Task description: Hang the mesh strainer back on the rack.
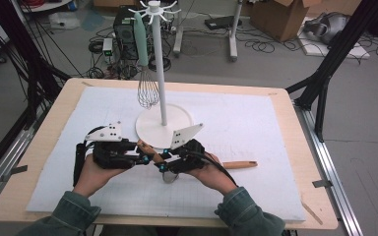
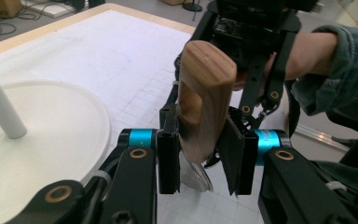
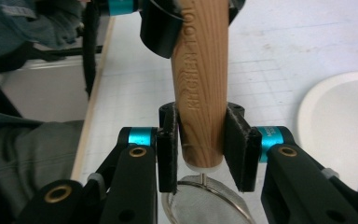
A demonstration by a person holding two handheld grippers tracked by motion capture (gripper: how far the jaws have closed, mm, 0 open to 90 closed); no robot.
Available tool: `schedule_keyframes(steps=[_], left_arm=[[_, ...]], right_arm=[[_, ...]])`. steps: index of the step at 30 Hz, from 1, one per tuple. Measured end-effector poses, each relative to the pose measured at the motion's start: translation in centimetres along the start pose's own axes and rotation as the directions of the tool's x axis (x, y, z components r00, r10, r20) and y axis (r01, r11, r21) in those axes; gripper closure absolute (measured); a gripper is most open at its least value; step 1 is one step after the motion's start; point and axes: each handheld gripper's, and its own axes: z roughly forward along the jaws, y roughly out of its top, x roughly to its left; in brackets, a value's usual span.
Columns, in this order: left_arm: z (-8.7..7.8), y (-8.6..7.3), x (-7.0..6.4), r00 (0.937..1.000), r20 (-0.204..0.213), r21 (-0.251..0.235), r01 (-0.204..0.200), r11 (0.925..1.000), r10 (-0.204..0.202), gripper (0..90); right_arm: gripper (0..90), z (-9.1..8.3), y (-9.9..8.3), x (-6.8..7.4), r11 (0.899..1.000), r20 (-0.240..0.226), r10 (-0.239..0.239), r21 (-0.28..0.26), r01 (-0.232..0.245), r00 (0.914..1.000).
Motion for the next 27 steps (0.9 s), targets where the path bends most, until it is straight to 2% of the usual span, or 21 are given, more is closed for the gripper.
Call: schedule_keyframes(steps=[1,4,11,18,20,21,24,27], left_arm=[[-0.02,0.01,0.03,1.0000,-0.009,0.001,-0.003,1.0000,0.003,68.7],[-0.05,0.03,0.04,0.9998,-0.019,-0.002,0.004,1.0000,-0.004,66.8],[-0.18,0.29,0.00,0.9998,-0.019,-0.012,0.006,0.9999,-0.006,68.5],[-0.10,0.60,-0.07,1.0000,-0.006,-0.017,0.002,0.9999,-0.002,69.7],[0.10,0.67,-0.13,0.9999,-0.015,-0.013,0.002,0.9999,-0.003,67.7],[0.25,0.70,-0.18,0.9997,-0.024,-0.005,0.007,1.0000,-0.007,62.9],[0.39,0.74,-0.21,0.9998,-0.019,-0.007,0.002,1.0000,-0.002,66.7],[0.39,0.84,-0.26,1.0000,0.006,-0.002,-0.004,1.0000,0.004,70.2]], right_arm=[[69.0,0.04,0.02,-0.07,1.000,0.008,-0.004,-0.008,0.004,1.0000],[69.1,0.05,-0.05,-0.06,0.999,0.013,0.030,-0.017,-0.029,0.9995],[69.3,0.03,0.02,0.18,0.998,0.022,0.056,-0.023,-0.055,0.9982],[69.4,-0.09,0.18,0.39,0.998,0.040,0.047,-0.031,-0.046,0.9981],[69.5,-0.08,0.21,0.41,0.998,0.036,0.053,-0.035,-0.052,0.9979],[69.5,-0.05,0.23,0.47,0.997,0.030,0.066,-0.040,-0.065,0.9973],[69.5,0.06,0.33,0.60,0.996,0.031,0.073,-0.050,-0.071,0.9969],[69.4,0.24,0.33,0.79,0.997,0.027,0.064,-0.054,-0.062,0.9976]])
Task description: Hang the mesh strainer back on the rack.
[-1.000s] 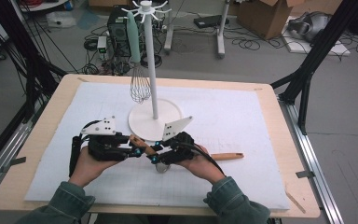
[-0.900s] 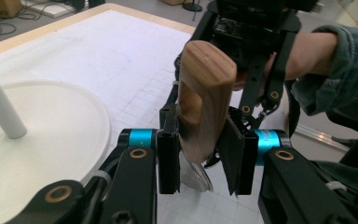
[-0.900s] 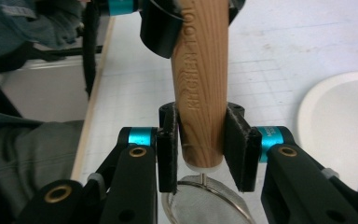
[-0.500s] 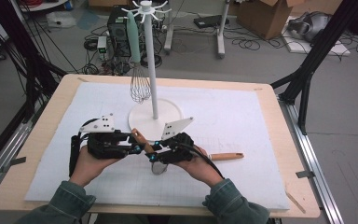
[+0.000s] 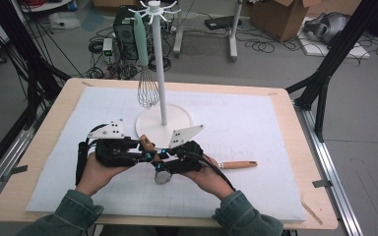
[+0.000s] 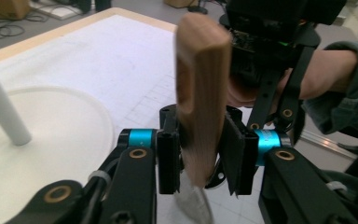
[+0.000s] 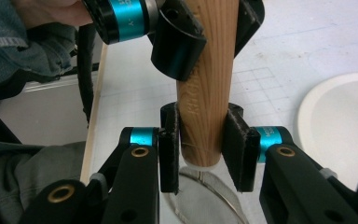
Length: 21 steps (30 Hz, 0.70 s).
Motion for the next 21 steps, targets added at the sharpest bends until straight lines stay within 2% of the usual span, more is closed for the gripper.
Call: schedule_keyframes(steps=[4,8,13,15,17,21], left_arm=[[-0.04,0.17,-0.32,0.9990,0.025,0.013,-0.039,0.9992,0.038,70.8],[-0.01,0.12,-0.45,0.9974,0.060,0.011,-0.042,0.9991,0.041,70.8],[0.08,0.21,-0.53,0.9941,0.094,0.013,-0.056,0.9983,0.055,70.9],[0.07,0.20,-0.52,0.9938,0.097,0.011,-0.054,0.9985,0.053,71.1],[0.06,0.18,-0.50,0.9942,0.094,0.009,-0.054,0.9985,0.053,71.4],[0.06,0.16,-0.44,0.9960,0.072,0.012,-0.054,0.9985,0.053,70.5]], right_arm=[[66.7,-0.13,-0.05,-0.31,1.000,-0.041,-0.006,-0.006,0.006,0.9991],[62.8,-0.41,0.11,-0.31,1.000,-0.086,-0.007,-0.019,0.005,0.9963],[64.0,-0.57,0.24,-0.36,1.000,-0.128,-0.022,-0.025,0.019,0.9915],[68.6,-0.51,0.25,-0.26,1.000,-0.144,-0.022,-0.023,0.019,0.9894],[69.6,-0.48,0.30,-0.12,0.999,-0.135,-0.033,-0.022,0.031,0.9903],[70.3,-0.46,0.30,-0.04,1.000,-0.116,-0.021,-0.020,0.019,0.9930]])
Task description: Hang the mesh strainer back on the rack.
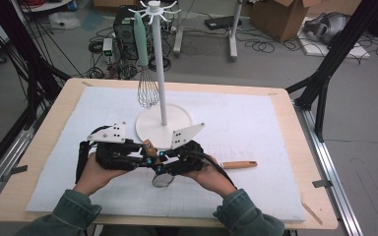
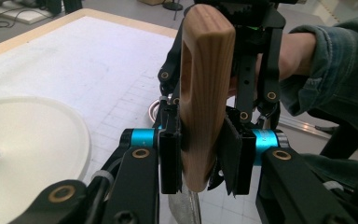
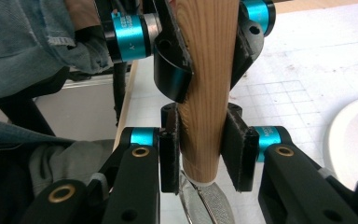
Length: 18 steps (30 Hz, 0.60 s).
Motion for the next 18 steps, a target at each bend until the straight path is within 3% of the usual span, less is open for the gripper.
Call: schedule_keyframes(steps=[11,16,18], left_arm=[[-0.62,0.13,0.66,0.9984,-0.055,-0.005,0.014,0.9999,-0.014,62.0],[-0.41,0.15,0.90,0.9981,-0.060,0.002,0.016,0.9999,-0.016,62.7],[-0.34,0.13,0.93,0.9991,-0.040,-0.002,0.012,0.9999,-0.012,66.0]], right_arm=[[70.5,0.03,-0.10,-0.65,0.999,0.039,0.036,-0.038,-0.034,0.9986],[70.5,0.53,0.01,-0.73,0.998,0.033,0.045,-0.044,-0.043,0.9985],[70.5,0.60,0.03,-0.77,0.998,0.034,0.046,-0.044,-0.044,0.9984]])
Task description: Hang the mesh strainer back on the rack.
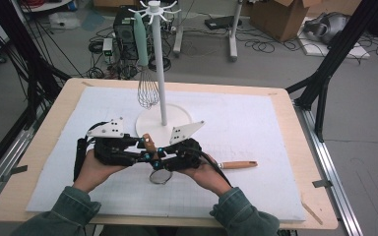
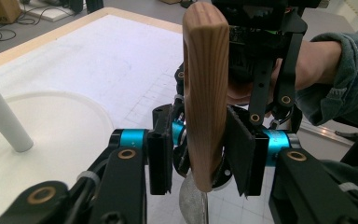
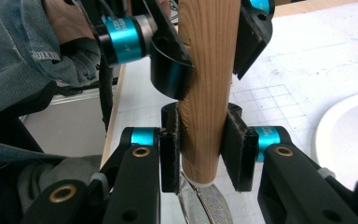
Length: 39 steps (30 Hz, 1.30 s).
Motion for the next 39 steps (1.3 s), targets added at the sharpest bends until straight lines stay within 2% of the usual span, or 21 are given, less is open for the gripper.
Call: schedule_keyframes(steps=[1,4,10,16,21,24,29,39], left_arm=[[0.0,0.0,-0.1,1.0000,0.001,0.000,-0.001,1.0000,0.001,69.6],[0.1,0.1,0.0,0.9995,0.030,-0.009,0.013,0.9999,-0.013,71.5],[0.2,0.4,-0.1,0.9985,0.053,0.004,-0.013,0.9999,0.012,71.9],[0.1,0.4,0.0,0.9982,0.060,-0.003,-0.011,0.9999,0.011,72.0],[0.0,0.5,-0.1,0.9994,0.030,-0.006,-0.018,0.9998,0.018,70.7],[-0.4,0.5,0.0,0.9999,0.008,-0.014,-0.009,0.9999,0.010,64.4],[-1.3,0.5,0.1,0.9995,-0.028,-0.014,-0.012,0.9998,0.012,59.2],[-2.6,-0.2,0.6,0.9934,-0.115,0.002,-0.001,1.0000,0.001,45.7]], right_arm=[[70.5,0.0,0.0,0.0,1.000,0.003,0.003,0.000,-0.003,1.0000],[70.2,-0.2,0.0,-0.1,1.000,-0.011,0.004,0.004,-0.003,0.9999],[68.6,-0.3,-0.1,-0.3,1.000,-0.050,-0.017,0.001,0.017,0.9986],[70.9,-0.1,0.0,-0.1,1.000,-0.051,-0.024,-0.006,0.024,0.9984],[71.4,-0.2,0.1,-0.1,1.000,-0.029,-0.025,-0.010,0.025,0.9993],[71.6,-0.4,0.0,-0.3,1.000,-0.023,-0.003,-0.017,0.002,0.9997],[71.6,-1.1,0.0,-0.7,0.999,-0.003,0.020,-0.026,-0.020,0.9998],[71.6,-3.7,0.2,-2.0,0.995,0.063,0.076,-0.076,-0.071,0.9952]])
